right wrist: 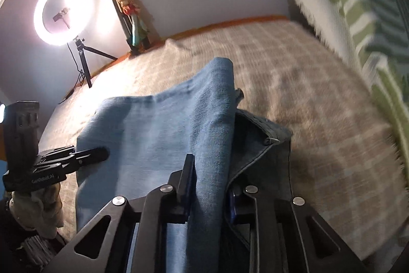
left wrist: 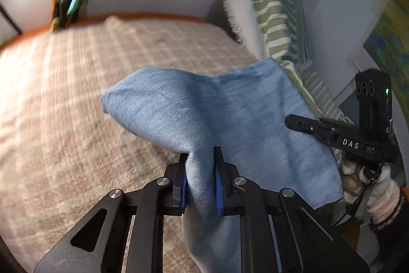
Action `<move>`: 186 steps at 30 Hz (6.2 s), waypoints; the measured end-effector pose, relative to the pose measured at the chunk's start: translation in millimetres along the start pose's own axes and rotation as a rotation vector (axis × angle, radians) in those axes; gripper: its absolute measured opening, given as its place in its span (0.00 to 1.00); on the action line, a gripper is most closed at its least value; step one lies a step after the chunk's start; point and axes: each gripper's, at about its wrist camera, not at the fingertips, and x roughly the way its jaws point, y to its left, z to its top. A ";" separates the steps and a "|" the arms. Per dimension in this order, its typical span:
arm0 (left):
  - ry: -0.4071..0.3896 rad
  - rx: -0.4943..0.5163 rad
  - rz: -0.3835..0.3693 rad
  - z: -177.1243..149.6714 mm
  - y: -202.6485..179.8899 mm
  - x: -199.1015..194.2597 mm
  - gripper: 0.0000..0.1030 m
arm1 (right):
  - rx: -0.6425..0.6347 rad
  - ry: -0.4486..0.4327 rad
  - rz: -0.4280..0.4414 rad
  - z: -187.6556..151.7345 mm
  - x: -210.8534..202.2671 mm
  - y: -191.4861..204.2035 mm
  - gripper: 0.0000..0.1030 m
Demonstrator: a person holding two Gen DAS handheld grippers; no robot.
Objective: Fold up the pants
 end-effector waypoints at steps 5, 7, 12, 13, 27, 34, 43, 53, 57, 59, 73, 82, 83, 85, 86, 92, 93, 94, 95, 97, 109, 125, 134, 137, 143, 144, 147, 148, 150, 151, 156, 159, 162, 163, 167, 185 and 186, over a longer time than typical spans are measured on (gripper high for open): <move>-0.054 0.045 -0.012 5.3 -6.1 -22.3 0.13 | -0.039 -0.049 -0.019 7.0 -27.9 21.1 0.18; -0.077 0.064 -0.017 11.3 -8.3 -29.3 0.13 | -0.048 -0.069 -0.029 12.8 -38.7 27.0 0.18; -0.104 0.075 -0.020 29.2 -5.4 -35.9 0.12 | -0.068 -0.117 -0.041 32.2 -52.9 38.1 0.18; -0.109 0.077 -0.020 34.8 -4.5 -36.2 0.12 | -0.067 -0.128 -0.042 38.9 -54.8 39.4 0.18; -0.203 0.122 0.051 134.5 18.6 -14.6 0.12 | -0.089 -0.223 -0.074 137.8 -28.0 41.2 0.18; -0.225 0.106 0.098 182.1 44.4 16.3 0.12 | -0.108 -0.242 -0.084 196.6 12.5 34.1 0.16; -0.218 0.115 0.164 228.0 71.8 60.8 0.11 | -0.108 -0.232 -0.099 244.4 77.6 21.5 0.15; -0.197 0.108 0.217 230.5 91.1 94.1 0.12 | -0.127 -0.184 -0.124 264.6 138.1 2.1 0.15; -0.178 0.116 0.231 233.2 91.1 102.9 0.13 | -0.117 -0.155 -0.145 266.5 152.7 -3.4 0.20; -0.172 0.122 0.250 232.5 92.4 102.7 0.17 | -0.109 -0.139 -0.170 265.7 157.2 -5.2 0.24; -0.180 0.113 0.259 224.9 86.7 69.2 0.49 | -0.086 -0.163 -0.255 247.7 132.6 -6.8 0.60; -0.198 0.117 0.247 213.1 68.9 37.0 0.55 | -0.078 -0.201 -0.266 229.4 92.3 4.7 0.68; -0.202 0.117 0.247 211.3 66.7 32.3 0.56 | -0.083 -0.206 -0.269 227.0 86.0 7.0 0.68; -0.211 0.122 0.250 207.8 59.5 22.1 0.59 | -0.087 -0.214 -0.271 223.1 74.7 11.3 0.69; -0.215 0.126 0.252 206.6 56.6 18.1 0.61 | -0.084 -0.220 -0.269 220.8 67.5 13.1 0.69; -0.250 0.154 0.257 196.8 34.0 -14.3 0.65 | -0.091 -0.260 -0.271 205.6 26.9 28.8 0.81; -0.257 0.161 0.260 194.6 30.1 -20.4 0.66 | -0.096 -0.263 -0.273 204.0 23.0 31.6 0.81; -0.268 0.167 0.263 191.8 26.3 -27.9 0.68 | -0.100 -0.266 -0.273 201.8 17.0 34.9 0.82; -0.275 0.169 0.264 189.2 23.1 -33.9 0.68 | -0.103 -0.271 -0.269 198.7 9.4 39.0 0.83; -0.285 0.174 0.261 183.2 15.8 -46.2 0.68 | -0.107 -0.286 -0.261 192.0 -4.6 46.2 0.85; -0.324 0.216 0.252 127.3 -19.0 -113.0 0.76 | -0.138 -0.351 -0.232 134.2 -80.6 107.9 0.99; -0.302 0.201 0.273 41.7 -18.1 -160.0 0.80 | -0.159 -0.363 -0.286 41.9 -110.3 166.7 1.00; -0.289 0.185 0.282 14.7 -3.7 -166.5 0.80 | -0.153 -0.358 -0.315 10.1 -102.5 189.7 1.00; -0.286 0.186 0.275 10.8 -0.6 -169.2 0.80 | -0.174 -0.360 -0.337 3.0 -100.2 199.2 1.00; -0.272 0.205 0.275 1.5 2.1 -170.0 0.80 | -0.142 -0.374 -0.333 -8.5 -102.6 206.6 1.00; -0.270 0.205 0.273 -0.9 2.6 -170.2 0.81 | -0.136 -0.379 -0.342 -10.6 -103.2 207.5 1.00; -0.261 0.210 0.277 -8.6 5.0 -170.6 0.81 | -0.109 -0.389 -0.354 -17.2 -105.2 208.9 1.00; -0.257 0.210 0.278 -10.6 5.9 -170.8 0.81 | -0.095 -0.391 -0.353 -20.5 -105.8 208.8 1.00; -0.252 0.207 0.276 -14.2 8.2 -172.1 0.81 | -0.081 -0.389 -0.355 -25.4 -106.3 208.4 1.00; -0.252 0.205 0.276 -16.2 9.7 -173.2 0.81 | -0.074 -0.390 -0.361 -28.7 -106.9 208.9 1.00; -0.252 0.199 0.282 -21.9 15.4 -179.3 0.81 | -0.040 -0.394 -0.380 -42.8 -110.5 208.8 1.00; -0.260 0.204 0.290 -24.3 15.5 -183.1 0.82 | -0.023 -0.394 -0.378 -47.7 -111.7 207.8 1.00; -0.262 0.209 0.296 -25.4 15.6 -185.0 0.82 | -0.011 -0.393 -0.374 -50.5 -111.3 208.1 1.00; -0.262 0.209 0.297 -25.5 15.3 -185.2 0.82 | -0.008 -0.391 -0.369 -50.6 -110.6 207.7 1.00; -0.264 0.209 0.298 -26.2 14.2 -185.5 0.82 | -0.013 -0.383 -0.369 -50.9 -108.8 208.5 1.00; -0.267 0.208 0.295 -26.1 11.7 -187.9 0.82 | -0.009 -0.383 -0.365 -52.1 -109.9 213.5 1.00; -0.267 0.208 0.295 -25.5 11.5 -188.2 0.82 | -0.011 -0.381 -0.365 -52.1 -108.9 214.0 1.00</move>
